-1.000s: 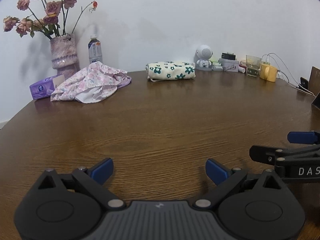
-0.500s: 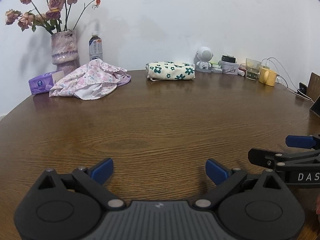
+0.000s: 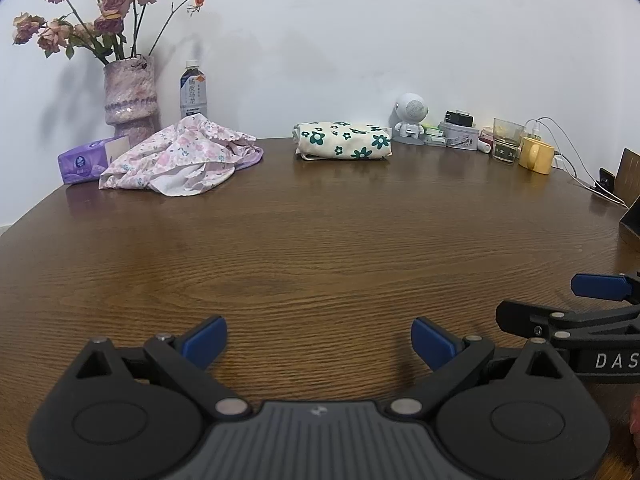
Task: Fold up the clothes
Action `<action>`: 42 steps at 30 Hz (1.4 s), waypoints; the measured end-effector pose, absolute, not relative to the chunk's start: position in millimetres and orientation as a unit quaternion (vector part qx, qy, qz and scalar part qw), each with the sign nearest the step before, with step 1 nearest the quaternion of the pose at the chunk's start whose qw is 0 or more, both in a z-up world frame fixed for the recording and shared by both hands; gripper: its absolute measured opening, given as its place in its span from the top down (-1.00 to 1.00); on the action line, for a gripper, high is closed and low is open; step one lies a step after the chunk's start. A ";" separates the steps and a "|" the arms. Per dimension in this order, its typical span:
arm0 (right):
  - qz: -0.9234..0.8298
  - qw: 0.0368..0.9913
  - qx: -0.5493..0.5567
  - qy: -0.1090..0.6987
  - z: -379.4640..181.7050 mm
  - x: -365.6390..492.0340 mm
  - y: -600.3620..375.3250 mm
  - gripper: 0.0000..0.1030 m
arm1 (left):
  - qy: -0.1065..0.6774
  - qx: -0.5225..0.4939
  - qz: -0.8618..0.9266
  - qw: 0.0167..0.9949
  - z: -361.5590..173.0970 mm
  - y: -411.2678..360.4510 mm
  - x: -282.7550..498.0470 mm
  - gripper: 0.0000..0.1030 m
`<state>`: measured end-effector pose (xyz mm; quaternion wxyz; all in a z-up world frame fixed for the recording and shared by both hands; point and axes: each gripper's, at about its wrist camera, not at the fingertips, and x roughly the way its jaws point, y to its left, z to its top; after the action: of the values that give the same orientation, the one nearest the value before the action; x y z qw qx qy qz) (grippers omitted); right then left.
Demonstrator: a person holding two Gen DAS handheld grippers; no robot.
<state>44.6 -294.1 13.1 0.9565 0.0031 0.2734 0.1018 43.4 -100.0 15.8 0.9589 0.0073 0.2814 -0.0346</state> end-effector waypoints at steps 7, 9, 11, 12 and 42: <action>0.103 0.957 0.004 0.273 13.5 44.6 -295.2 -0.99 | 0.281 0.007 -0.035 0.959 15.6 -101.0 41.9 -0.92; 0.103 0.957 0.004 0.273 13.6 44.5 -295.4 -0.99 | 0.280 0.007 -0.035 0.959 15.5 -100.9 41.8 -0.92; 0.103 0.957 0.004 0.273 13.6 44.7 -295.6 -0.99 | 0.281 0.007 -0.035 0.959 15.5 -100.7 41.8 -0.92; 0.103 0.957 0.004 0.273 13.6 44.9 -295.9 -0.99 | 0.281 0.007 -0.035 0.959 15.5 -100.8 41.9 -0.92; 0.102 0.957 0.005 0.273 14.6 44.4 -295.9 -0.99 | 0.281 0.007 -0.033 0.959 16.3 -103.1 41.2 -0.92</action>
<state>44.4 -295.9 14.6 0.9566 0.0054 0.2730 0.1017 41.2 -103.1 16.3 0.9592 0.0068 0.2806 -0.0332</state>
